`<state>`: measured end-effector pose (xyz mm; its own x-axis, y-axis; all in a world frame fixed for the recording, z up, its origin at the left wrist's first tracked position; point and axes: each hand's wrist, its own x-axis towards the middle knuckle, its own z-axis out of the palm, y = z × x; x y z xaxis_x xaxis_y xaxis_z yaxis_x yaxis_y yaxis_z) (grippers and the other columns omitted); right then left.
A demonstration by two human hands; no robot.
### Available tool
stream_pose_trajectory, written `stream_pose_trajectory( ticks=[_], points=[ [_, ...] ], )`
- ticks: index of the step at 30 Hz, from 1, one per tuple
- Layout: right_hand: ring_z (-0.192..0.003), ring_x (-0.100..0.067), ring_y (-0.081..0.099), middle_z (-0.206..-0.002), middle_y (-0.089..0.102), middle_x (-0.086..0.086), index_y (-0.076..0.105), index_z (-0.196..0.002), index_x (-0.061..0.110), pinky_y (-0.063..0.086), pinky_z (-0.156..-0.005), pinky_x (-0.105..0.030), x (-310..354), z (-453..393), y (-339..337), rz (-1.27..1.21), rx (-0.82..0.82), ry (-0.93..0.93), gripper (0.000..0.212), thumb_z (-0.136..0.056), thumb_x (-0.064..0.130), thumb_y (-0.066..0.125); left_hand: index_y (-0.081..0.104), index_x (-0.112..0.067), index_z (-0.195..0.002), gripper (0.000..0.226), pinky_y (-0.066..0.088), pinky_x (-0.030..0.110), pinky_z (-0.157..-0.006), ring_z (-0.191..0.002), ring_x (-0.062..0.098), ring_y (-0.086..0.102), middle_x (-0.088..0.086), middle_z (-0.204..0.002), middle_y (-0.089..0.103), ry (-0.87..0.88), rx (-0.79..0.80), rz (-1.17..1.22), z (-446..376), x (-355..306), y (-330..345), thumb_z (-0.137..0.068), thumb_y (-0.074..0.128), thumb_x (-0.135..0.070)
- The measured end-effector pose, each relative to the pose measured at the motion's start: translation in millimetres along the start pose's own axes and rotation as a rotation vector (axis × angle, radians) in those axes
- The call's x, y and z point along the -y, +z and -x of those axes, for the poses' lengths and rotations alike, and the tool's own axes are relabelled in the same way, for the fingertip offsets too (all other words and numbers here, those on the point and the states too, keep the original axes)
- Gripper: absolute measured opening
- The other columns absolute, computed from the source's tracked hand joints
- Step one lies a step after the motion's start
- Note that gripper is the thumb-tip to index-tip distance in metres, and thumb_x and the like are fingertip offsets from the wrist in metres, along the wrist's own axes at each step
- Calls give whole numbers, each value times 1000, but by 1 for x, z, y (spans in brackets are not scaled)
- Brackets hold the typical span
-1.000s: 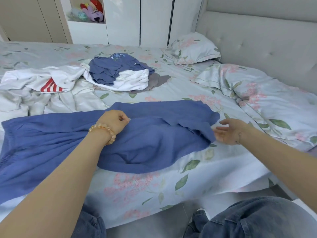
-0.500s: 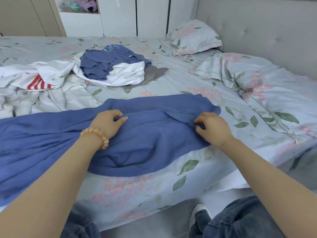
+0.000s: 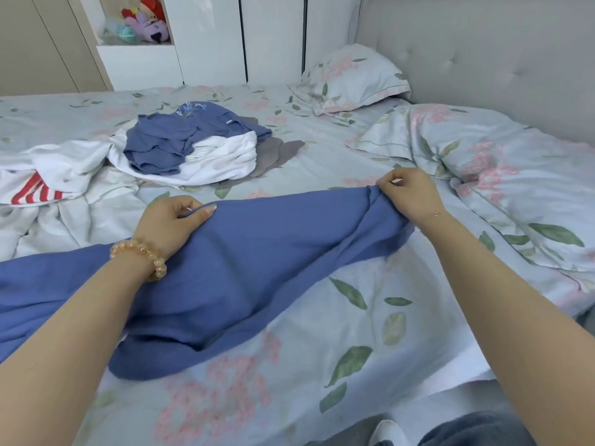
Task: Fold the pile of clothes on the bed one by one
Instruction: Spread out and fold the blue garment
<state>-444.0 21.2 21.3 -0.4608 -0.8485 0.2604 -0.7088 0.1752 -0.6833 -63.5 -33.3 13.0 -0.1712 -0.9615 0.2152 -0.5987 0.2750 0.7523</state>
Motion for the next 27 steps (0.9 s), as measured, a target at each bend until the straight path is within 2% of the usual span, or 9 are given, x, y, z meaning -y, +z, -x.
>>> stream_pose_trajectory(
  ticks=[3, 6, 9, 12, 17, 19, 21, 24, 27],
  points=[
    [-81, -16, 59, -83, 68, 1, 71, -75, 16, 49, -69, -30, -1, -34, 3, 50, 194, 62, 14, -83, 28, 71, 67, -15, -76, 27, 44, 30, -73, -77, 21, 59, 7, -81, 69, -15, -18, -79, -27, 10, 8, -90, 63, -38],
    [-65, -13, 56, -70, 63, 2, 71, -79, 14, 47, -57, -26, -12, -48, 20, -9, 213, 79, 8, -82, 20, 74, 65, -17, -75, 27, 42, 31, -75, -83, 24, 59, 6, -81, 67, -21, -32, -185, -50, 26, 18, -91, 61, -38],
    [-75, -13, 61, -80, 69, -1, 73, -87, 10, 52, -70, -27, -28, -56, 39, 63, 170, 19, 5, -84, 13, 70, 62, -17, -75, 27, 37, 30, -72, -81, 24, 57, 1, -75, 63, -39, 12, -251, -63, 43, 33, -93, 58, -37],
    [-84, -13, 61, -90, 70, -2, 72, -87, 15, 51, -84, -28, -37, -65, 47, -40, 11, -12, 8, -86, 11, 66, 63, -18, -78, 26, 35, 30, -71, -81, 23, 55, -5, -72, 59, -59, 43, -314, -67, 58, 45, -93, 57, -38],
    [-86, -13, 55, -108, 66, -2, 70, -101, 16, 44, -82, -25, -38, -66, 58, 10, -88, -70, 17, -91, 13, 56, 61, -16, -84, 23, 36, 32, -71, -81, 23, 50, 1, -78, 58, -30, -27, -441, -66, 59, 52, -93, 56, -37],
    [-85, -16, 56, -104, 65, -3, 70, -95, 17, 46, -79, -29, -25, -62, 53, 90, -99, -150, 14, -89, 19, 57, 61, -14, -94, 16, 41, 33, -76, -84, 24, 52, 4, -88, 59, -40, -15, -455, -68, 57, 50, -90, 61, -30],
    [-80, -24, 61, -83, 65, -4, 68, -82, 13, 48, -72, -33, -6, -57, 41, 168, 23, -109, 20, -86, 30, 60, 60, -12, -110, 27, 46, 41, -87, -95, 31, 56, 11, -105, 60, -12, 17, -526, -69, 53, 45, -86, 66, -23],
    [-58, -29, 61, -63, 64, -10, 66, -72, 3, 47, -57, -30, 15, -36, 31, 320, 460, 170, 56, -83, 58, 61, 59, -15, -120, 39, 43, 47, -96, -115, 35, 50, 12, -124, 55, 178, 62, -643, -60, 27, 43, -83, 68, -26],
    [-46, -23, 57, -49, 60, -7, 55, -65, 7, 45, -48, -27, 9, -18, 38, 448, 560, 179, 52, -84, 54, 64, 60, -22, -121, 50, 35, 36, -105, -121, 22, 49, 1, -126, 56, 313, 352, -435, -32, -9, 55, -82, 58, -53]
  ],
)
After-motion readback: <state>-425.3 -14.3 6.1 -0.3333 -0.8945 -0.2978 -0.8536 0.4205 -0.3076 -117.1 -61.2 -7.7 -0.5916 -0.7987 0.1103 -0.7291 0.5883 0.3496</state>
